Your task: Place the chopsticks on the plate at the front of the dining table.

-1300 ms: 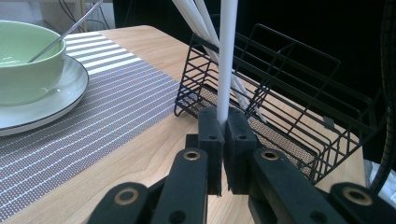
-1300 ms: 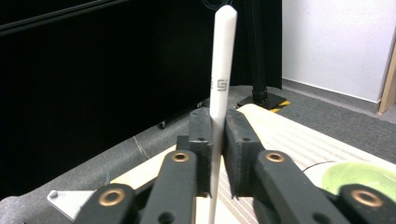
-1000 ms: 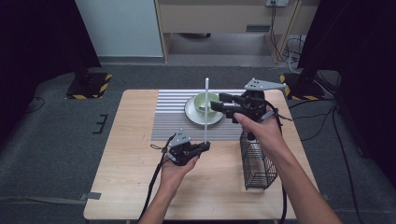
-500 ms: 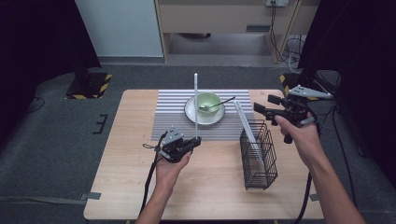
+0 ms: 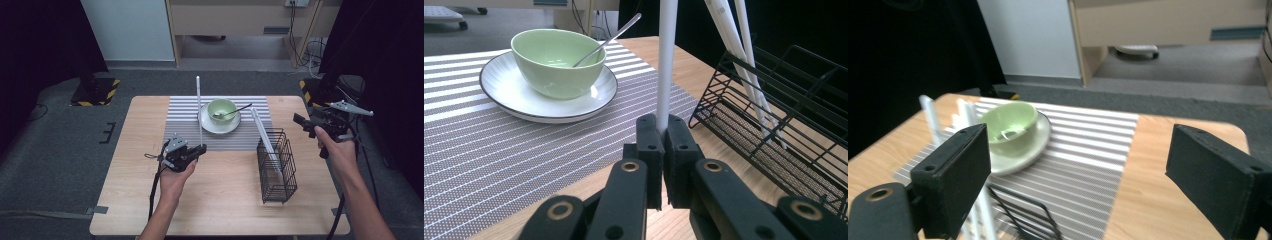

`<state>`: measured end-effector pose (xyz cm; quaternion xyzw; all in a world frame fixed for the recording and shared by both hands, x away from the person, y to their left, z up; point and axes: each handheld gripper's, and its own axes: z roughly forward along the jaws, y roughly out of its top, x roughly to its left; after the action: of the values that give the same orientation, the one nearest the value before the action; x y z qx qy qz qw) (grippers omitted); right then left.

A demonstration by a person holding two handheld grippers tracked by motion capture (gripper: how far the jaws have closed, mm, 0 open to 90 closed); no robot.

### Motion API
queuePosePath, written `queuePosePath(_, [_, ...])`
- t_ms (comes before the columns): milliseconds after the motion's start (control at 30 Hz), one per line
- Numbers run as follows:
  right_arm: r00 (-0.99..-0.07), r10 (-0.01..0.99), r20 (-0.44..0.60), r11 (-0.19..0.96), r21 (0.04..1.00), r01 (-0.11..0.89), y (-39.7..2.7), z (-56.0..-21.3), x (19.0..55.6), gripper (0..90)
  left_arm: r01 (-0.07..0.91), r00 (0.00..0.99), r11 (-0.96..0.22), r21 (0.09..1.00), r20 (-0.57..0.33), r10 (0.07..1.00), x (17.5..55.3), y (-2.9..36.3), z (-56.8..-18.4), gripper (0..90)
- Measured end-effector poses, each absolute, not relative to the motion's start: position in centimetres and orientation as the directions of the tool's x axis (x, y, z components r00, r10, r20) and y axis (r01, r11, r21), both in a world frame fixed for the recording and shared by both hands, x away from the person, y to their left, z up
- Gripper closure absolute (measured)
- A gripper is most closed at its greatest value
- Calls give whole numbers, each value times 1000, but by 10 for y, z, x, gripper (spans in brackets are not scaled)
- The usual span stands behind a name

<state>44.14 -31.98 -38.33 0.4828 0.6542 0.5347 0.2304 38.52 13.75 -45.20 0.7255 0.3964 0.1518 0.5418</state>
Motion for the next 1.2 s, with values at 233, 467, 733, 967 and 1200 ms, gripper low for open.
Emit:
queuePosePath(233, [-355, 912, 208, -44, 907, 419, -332, -414, 445, 122, 411, 630, -88, 908, -212, 747, 390, 137, -451, 867])
queuePosePath(467, [-277, 940, 197, -41, 875, 483, -340, -455, 449, 143, 409, 619, -83, 909, -209, 757, 396, 135, -448, 867])
queuePosePath(733, [-214, 964, 157, -21, 848, 530, -341, -491, 445, 157, 403, 606, -76, 912, -204, 769, 400, 136, -441, 867])
queuePosePath(967, [-188, 969, 163, -27, 819, 573, -335, -519, 440, 156, 394, 592, -58, 917, -205, 780, 404, 138, -432, 867])
queuePosePath(1200, [-164, 977, 136, -11, 800, 600, -330, -535, 439, 150, 379, 585, -59, 924, -189, 789, 408, 136, -423, 867])
